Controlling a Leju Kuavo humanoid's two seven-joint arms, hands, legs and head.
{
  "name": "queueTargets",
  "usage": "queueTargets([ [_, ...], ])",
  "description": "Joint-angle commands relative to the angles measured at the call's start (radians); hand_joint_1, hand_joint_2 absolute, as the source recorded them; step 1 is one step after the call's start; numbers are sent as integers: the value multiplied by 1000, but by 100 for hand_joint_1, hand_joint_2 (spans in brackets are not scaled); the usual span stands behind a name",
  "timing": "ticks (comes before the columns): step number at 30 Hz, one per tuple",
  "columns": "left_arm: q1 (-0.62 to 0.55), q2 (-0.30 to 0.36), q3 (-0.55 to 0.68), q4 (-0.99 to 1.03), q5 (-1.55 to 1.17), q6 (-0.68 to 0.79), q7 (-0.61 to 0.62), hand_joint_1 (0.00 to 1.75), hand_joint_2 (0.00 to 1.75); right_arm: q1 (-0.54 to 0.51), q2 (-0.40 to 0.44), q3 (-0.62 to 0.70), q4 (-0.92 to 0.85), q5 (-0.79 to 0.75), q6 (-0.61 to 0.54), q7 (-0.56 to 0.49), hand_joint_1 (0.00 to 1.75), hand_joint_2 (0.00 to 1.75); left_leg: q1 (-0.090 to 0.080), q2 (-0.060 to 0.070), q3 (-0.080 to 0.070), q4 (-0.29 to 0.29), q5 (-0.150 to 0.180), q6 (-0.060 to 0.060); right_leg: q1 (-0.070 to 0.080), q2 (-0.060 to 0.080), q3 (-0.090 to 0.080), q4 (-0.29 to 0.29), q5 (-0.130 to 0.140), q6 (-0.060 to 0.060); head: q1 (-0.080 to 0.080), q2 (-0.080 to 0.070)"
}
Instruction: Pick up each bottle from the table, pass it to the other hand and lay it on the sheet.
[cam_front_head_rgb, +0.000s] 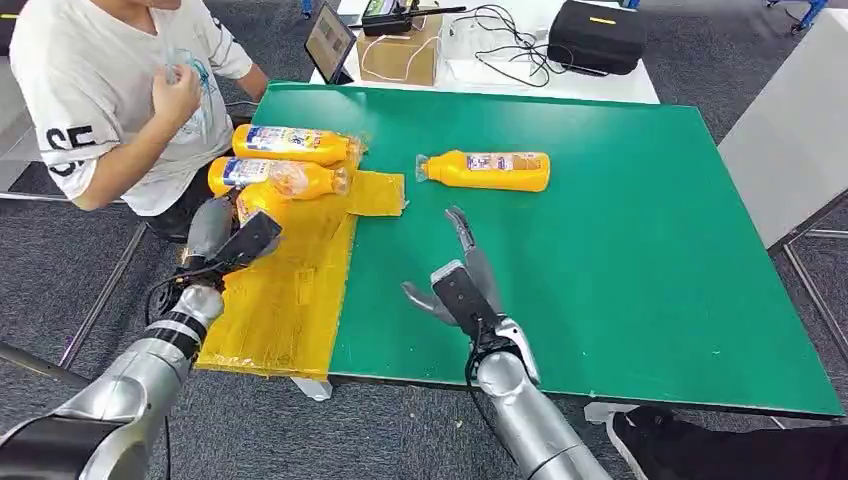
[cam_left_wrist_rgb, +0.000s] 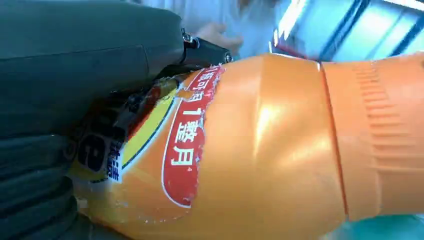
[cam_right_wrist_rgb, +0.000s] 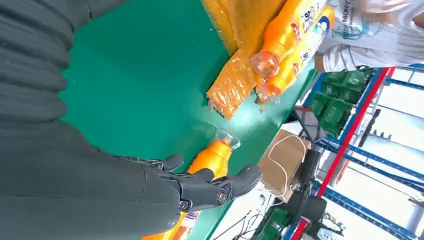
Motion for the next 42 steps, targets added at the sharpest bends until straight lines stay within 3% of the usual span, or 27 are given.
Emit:
queueTargets([
  [1, -102, 47, -330, 219, -511, -30, 113, 175, 175, -45, -16, -11, 20, -8, 43, -4, 0, 175, 1, -1, 3, 1, -2, -1, 2, -2, 4, 0, -2, -2, 0, 0],
  [4, -100, 46, -347, 227, -533, -42, 125, 175, 175, -49, -18, -4, 24, 0, 46, -6, 0, 175, 0, 0, 2, 0, -1, -1, 1, 0, 2, 0, -1, -1, 0, 0],
  [12, -73, -12, -315, 267, -509, -275, 151, 175, 175, -50, -15, 16, 7, 18, 69, 15, 0, 175, 1, 0, 4, 1, -2, -1, 2, -1, 4, 0, -2, -2, 0, 0],
  [34, -65, -12, -299, 268, -496, -287, 154, 175, 175, -55, -12, 22, 23, 19, 74, 17, 0, 175, 0, 2, 7, -1, -2, -1, 0, 1, 7, -1, -1, -2, 0, 0],
  [35, -63, -10, -293, 265, -500, -286, 169, 157, 175, -59, -12, 25, 31, 18, 82, 18, 0, 175, 0, 1, 6, -1, -1, -1, 0, 1, 6, 0, -1, -1, 0, 0],
  [36, -60, -10, -286, 266, -495, -285, 168, 0, 175, -61, -11, 26, 34, 18, 82, 19, 0, 175, 0, 2, 8, -1, -2, -1, 0, 1, 8, -1, -1, -2, 0, 0],
  [42, -36, -4, -205, 247, -441, -193, 118, 0, 175, -72, -22, 38, 56, 32, 78, 25, 0, 175, 1, 2, 8, -1, -2, -1, 1, 2, 9, -1, -1, -2, 0, 0],
])
